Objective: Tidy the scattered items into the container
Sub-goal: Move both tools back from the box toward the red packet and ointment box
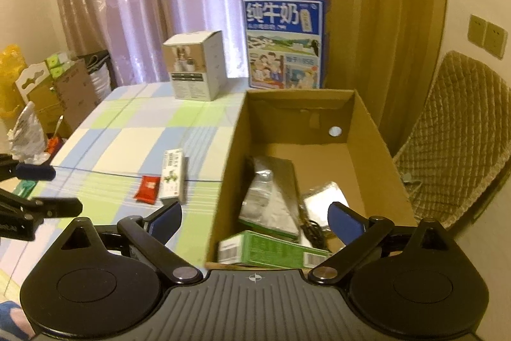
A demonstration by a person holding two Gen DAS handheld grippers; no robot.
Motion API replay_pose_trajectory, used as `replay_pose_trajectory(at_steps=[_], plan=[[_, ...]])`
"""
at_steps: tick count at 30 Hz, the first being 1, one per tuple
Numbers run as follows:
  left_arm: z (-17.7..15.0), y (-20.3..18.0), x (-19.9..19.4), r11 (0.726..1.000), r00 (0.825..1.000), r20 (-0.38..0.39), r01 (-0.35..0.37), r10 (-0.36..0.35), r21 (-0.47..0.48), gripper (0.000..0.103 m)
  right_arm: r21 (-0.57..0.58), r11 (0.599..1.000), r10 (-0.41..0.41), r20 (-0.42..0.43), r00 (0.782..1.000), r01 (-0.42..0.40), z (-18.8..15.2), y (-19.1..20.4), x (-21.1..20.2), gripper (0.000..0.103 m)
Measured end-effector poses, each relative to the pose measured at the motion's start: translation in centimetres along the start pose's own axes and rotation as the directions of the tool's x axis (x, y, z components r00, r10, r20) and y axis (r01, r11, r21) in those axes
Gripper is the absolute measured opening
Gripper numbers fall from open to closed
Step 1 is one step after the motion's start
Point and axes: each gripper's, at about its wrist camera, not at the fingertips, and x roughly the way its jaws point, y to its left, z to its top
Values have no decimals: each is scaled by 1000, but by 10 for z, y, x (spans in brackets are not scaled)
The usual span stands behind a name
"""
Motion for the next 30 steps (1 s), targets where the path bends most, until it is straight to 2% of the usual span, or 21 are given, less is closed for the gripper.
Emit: replay_pose_trajectory(at_steps=[5, 10, 16, 21, 25, 30], plan=[[-24, 31, -6, 998, 998, -28, -58, 57, -29, 82, -39, 998, 59, 35, 998, -57, 5, 30, -4, 96], [-40, 64, -7, 992, 993, -53, -111, 108, -64, 83, -109, 987, 122, 23, 992, -118, 10, 71, 9, 96], [-51, 94, 1, 985, 989, -65, -138, 132, -100, 83, -141, 974, 180, -9, 984, -179, 5, 110, 45, 96], [-57, 117, 21, 979, 986, -83, -153, 143, -132, 83, -157, 972, 170, -55, 984, -177, -4, 130, 98, 95], [-59, 133, 42, 977, 987, -92, -146, 132, -157, 83, -149, 977, 141, -88, 986, -153, -11, 133, 144, 79], [-59, 144, 72, 974, 987, -91, -143, 129, -175, 82, -131, 985, 104, -103, 989, -117, -15, 126, 191, 67]])
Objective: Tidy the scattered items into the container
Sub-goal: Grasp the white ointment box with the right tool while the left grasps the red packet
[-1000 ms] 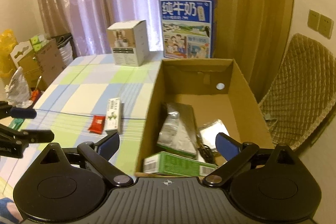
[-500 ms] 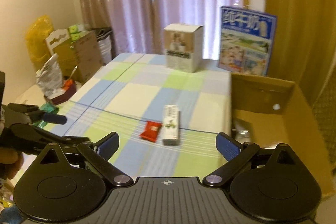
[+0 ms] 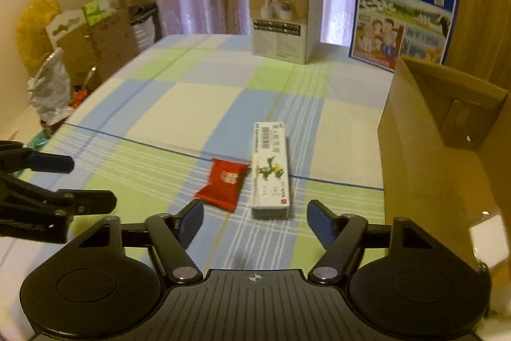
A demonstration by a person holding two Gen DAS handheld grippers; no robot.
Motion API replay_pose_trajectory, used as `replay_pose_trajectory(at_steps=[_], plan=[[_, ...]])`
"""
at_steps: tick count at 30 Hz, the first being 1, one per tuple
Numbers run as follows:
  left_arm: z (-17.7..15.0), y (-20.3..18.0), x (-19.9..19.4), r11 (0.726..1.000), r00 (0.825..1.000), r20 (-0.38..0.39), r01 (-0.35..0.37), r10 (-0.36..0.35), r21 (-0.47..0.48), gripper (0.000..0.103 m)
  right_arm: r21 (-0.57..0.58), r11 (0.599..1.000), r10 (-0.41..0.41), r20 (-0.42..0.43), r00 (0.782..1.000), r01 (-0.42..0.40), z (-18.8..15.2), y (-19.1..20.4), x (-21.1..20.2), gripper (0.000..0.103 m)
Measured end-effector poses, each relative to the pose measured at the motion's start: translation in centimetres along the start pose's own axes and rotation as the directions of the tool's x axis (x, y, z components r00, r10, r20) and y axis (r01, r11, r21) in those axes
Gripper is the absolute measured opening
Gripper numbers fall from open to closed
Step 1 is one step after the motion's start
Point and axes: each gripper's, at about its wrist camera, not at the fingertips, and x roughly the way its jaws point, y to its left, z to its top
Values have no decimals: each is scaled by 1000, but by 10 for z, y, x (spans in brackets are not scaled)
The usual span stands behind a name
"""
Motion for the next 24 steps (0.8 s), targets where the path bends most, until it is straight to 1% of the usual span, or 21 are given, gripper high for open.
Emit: replay_pose_trajectory(at_steps=[2, 5, 9, 13, 15, 17, 18, 20, 24], plan=[[2, 1, 12, 1000, 1000, 0, 8, -8, -8, 82, 15, 1000, -11, -9, 1000, 11, 0, -7, 16, 64], [6, 0, 30, 1000, 1000, 2, 14, -14, -13, 82, 25, 1000, -6, -17, 1000, 6, 1, -13, 36, 60], [8, -3, 51, 1000, 1000, -2, 19, -19, -20, 81, 5, 1000, -3, -28, 1000, 3, 2, -15, 58, 57], [9, -5, 67, 999, 1000, -2, 19, -19, -31, 80, 20, 1000, -1, -36, 999, 1, 1, -19, 73, 52], [9, -5, 74, 998, 1000, 0, 24, -24, -55, 76, 10, 1000, -3, -40, 999, 4, -1, -18, 78, 49], [9, -6, 78, 997, 999, 7, 33, -33, -70, 74, 10, 1000, -7, -47, 999, 7, -4, -20, 80, 36], [10, -7, 80, 997, 999, 10, 36, -36, -71, 74, 11, 1000, -15, -49, 999, 15, -5, -21, 80, 36], [12, -11, 84, 997, 999, 9, 45, -44, -64, 74, 18, 998, -66, -47, 997, 67, -8, -25, 76, 36], [17, -19, 94, 997, 998, 9, 61, -60, -47, 73, 72, 993, -90, -54, 994, 94, -14, -37, 66, 36]])
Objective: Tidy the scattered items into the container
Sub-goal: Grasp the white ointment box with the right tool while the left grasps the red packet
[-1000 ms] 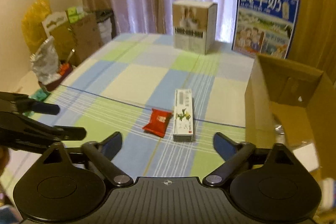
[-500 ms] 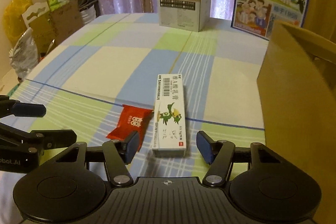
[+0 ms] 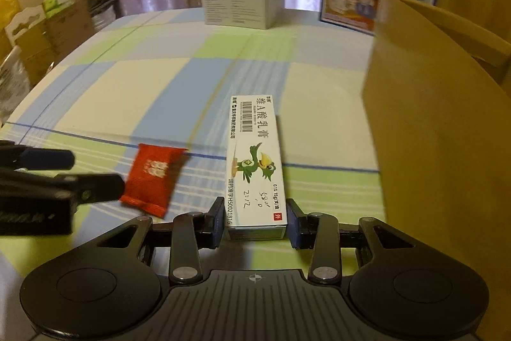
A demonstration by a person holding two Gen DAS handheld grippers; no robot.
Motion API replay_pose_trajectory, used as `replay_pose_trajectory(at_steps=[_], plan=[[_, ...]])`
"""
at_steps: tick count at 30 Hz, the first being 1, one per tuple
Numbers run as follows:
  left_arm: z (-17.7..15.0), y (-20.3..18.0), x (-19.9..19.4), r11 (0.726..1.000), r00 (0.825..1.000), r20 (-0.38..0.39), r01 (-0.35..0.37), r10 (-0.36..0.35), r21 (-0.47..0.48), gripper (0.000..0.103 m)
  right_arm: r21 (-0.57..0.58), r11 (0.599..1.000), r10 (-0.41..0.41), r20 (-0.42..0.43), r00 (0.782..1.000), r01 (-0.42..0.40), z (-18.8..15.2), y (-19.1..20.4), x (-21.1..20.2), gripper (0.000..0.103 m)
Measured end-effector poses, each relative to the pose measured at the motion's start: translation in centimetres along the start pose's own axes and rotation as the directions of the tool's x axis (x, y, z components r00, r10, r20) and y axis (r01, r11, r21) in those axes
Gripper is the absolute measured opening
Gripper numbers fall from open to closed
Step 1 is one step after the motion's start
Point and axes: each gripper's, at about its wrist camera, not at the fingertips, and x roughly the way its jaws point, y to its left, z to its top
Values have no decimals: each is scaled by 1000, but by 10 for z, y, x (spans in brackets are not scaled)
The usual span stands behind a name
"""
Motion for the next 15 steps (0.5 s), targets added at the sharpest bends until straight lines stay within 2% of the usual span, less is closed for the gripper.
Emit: replay_pose_trajectory(at_steps=[5, 10, 11, 12, 14, 15], plan=[[8, -13, 19, 999, 999, -9, 36, -36, 20, 62, 0, 1000, 12, 4, 1000, -12, -4, -2, -6, 36], [14, -25, 39, 997, 997, -30, 70, -70, 23, 56, 9, 1000, 19, 13, 1000, -19, -6, -3, -6, 36], [15, -27, 42, 997, 997, -37, 68, -67, 28, 49, 7, 1000, 20, 16, 1000, -20, -7, -3, -6, 36], [14, -28, 44, 997, 998, -34, 58, -56, 41, 47, 6, 1000, 21, 21, 1000, -21, -7, -3, -6, 36], [12, -30, 43, 997, 999, -31, 34, -31, 75, 31, 1, 1000, 24, 27, 999, -24, -8, -3, -5, 39], [11, -28, 41, 996, 999, -33, 27, -25, 81, 31, -5, 1000, 25, 29, 999, -25, -7, -2, -4, 41]])
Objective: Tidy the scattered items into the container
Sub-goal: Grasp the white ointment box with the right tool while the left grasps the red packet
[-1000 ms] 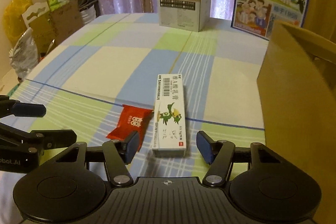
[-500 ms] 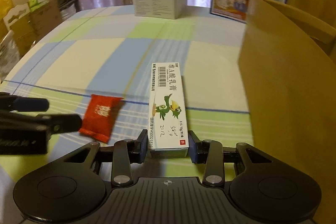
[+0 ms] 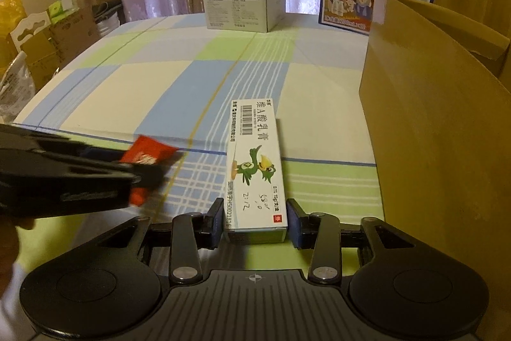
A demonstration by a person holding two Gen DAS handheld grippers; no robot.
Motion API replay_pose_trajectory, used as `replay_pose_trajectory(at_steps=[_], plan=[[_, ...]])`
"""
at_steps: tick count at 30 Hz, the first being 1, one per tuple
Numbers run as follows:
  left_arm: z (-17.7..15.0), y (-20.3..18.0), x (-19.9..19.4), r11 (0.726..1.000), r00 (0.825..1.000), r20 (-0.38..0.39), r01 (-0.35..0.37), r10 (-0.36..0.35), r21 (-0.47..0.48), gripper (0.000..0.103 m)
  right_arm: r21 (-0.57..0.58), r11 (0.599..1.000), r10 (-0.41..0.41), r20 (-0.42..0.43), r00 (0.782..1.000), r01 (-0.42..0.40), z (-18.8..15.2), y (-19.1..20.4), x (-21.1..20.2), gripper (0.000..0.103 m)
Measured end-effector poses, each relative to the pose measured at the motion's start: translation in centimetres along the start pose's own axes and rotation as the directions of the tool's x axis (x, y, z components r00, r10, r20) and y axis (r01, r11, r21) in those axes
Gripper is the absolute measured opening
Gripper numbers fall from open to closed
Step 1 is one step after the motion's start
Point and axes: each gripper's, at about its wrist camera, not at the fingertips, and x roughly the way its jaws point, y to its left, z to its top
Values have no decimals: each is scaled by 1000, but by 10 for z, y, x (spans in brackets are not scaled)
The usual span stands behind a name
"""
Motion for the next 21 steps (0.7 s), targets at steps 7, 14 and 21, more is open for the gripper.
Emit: replay_pose_trajectory(at_steps=[7, 14, 21], plan=[[-12, 12, -10, 999, 999, 16, -40, 40, 20, 31, -48, 999, 5, 18, 1000, -4, 3, 6, 10, 59], [-13, 13, -9, 998, 998, 31, -57, 56, 31, 31, -63, 998, 11, 41, 999, -8, 6, 3, 18, 57], [-19, 13, -17, 998, 998, 26, -57, 56, 22, 26, -54, 998, 13, 15, 1000, -12, 6, 8, 4, 36]])
